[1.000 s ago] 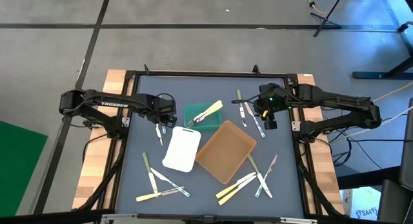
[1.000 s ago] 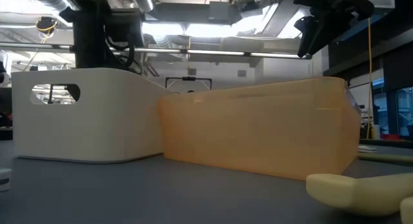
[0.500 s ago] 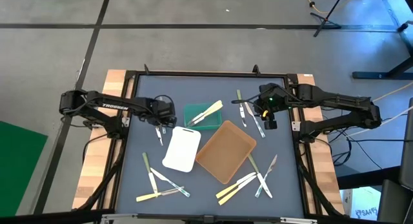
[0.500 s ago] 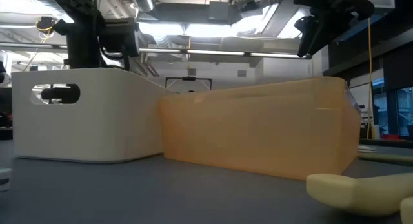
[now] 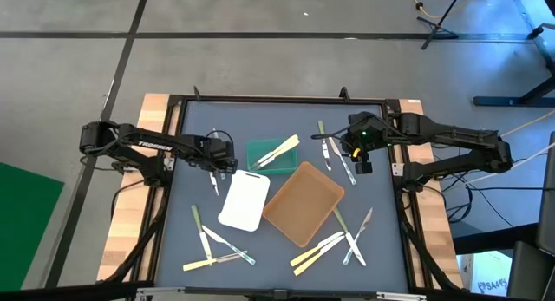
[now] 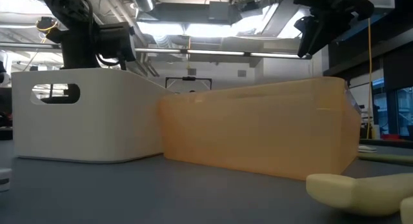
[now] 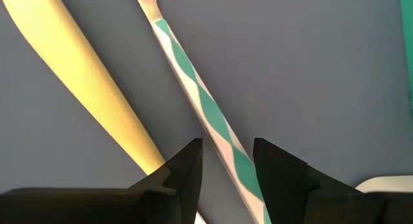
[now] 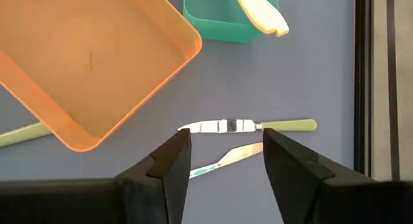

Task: Sort silverware by color (type)
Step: Put the blue patterned knife into the white bin

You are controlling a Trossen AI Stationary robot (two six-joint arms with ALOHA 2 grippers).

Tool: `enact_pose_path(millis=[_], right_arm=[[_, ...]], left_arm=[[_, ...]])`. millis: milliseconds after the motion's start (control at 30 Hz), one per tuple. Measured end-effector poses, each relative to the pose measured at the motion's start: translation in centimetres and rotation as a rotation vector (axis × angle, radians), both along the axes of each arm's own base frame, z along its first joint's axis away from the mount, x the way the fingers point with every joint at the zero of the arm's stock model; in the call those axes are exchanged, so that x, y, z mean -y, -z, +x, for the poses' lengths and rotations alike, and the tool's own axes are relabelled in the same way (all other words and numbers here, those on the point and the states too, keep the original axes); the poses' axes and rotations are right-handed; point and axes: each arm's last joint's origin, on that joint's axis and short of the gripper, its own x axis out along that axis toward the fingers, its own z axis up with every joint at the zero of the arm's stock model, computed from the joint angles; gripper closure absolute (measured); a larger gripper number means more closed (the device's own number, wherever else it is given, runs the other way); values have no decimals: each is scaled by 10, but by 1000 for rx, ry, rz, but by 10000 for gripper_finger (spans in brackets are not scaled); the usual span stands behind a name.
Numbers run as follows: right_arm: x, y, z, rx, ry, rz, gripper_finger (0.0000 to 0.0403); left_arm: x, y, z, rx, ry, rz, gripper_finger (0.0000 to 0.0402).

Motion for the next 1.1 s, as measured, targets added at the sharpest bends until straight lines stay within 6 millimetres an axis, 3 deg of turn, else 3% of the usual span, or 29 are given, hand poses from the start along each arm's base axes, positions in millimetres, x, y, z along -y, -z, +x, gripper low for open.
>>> enact_pose_path(millis=[833,1100], right_arm=[[0,0,0,0,0,0,223],[0,0,0,0,0,0,224]], left_arm=[[1,1,-3,-31,-25,-12,271],[1,1,-5,-45,-27,-5,311]])
